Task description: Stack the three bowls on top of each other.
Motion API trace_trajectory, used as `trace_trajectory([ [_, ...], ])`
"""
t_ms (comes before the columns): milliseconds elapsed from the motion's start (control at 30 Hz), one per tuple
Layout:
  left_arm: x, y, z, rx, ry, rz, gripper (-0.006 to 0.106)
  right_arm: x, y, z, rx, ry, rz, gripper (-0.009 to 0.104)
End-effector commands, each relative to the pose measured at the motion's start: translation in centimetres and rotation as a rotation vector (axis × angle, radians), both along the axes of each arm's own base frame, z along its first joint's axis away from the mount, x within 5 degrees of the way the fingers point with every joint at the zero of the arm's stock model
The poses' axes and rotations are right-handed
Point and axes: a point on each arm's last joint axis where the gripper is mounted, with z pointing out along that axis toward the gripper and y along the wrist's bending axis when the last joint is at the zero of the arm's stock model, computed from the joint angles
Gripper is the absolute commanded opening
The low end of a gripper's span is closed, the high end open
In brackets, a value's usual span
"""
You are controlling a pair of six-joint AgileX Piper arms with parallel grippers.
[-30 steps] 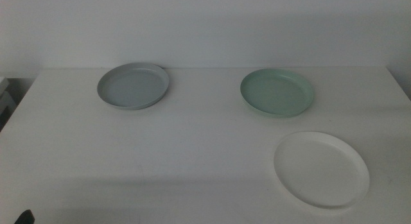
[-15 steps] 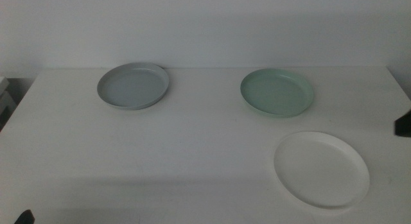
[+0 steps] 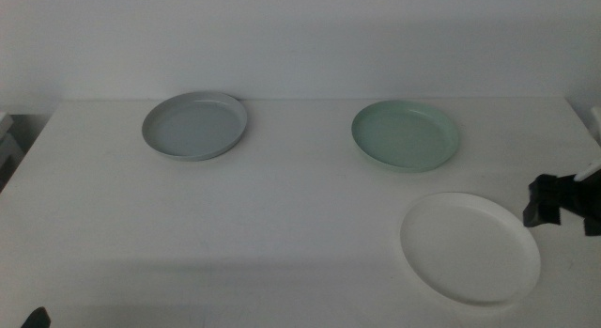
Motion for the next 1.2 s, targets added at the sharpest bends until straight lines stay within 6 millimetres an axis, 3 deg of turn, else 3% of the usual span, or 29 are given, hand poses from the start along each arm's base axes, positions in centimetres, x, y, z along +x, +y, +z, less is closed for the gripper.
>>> trace_trajectory([
  [0,0.1,0.0,0.6,-0.009,-0.084,0.001,0.089,1.3,-0.1,0.7,-0.006,-0.078,-0.005,0.096],
  [200,0.1,0.0,0.6,-0.009,-0.084,0.001,0.089,2.7,-0.2,-2.4,-0.009,-0.014,-0.01,0.094],
  [533,0.1,0.0,0.6,-0.009,-0.084,0.001,0.089,3.8,-0.3,-5.6,-0.011,0.052,-0.015,0.076],
  [700,0.1,0.0,0.6,-0.009,-0.084,0.001,0.089,3.9,-0.3,-5.8,-0.011,0.051,-0.016,0.056],
  [1000,0.1,0.0,0.6,-0.009,-0.084,0.001,0.089,3.8,-0.3,-5.8,-0.012,0.058,-0.014,0.002],
  [1167,0.1,0.0,0.6,-0.009,-0.084,0.001,0.089,3.4,-0.2,-5.1,-0.003,0.064,-0.015,0.0],
])
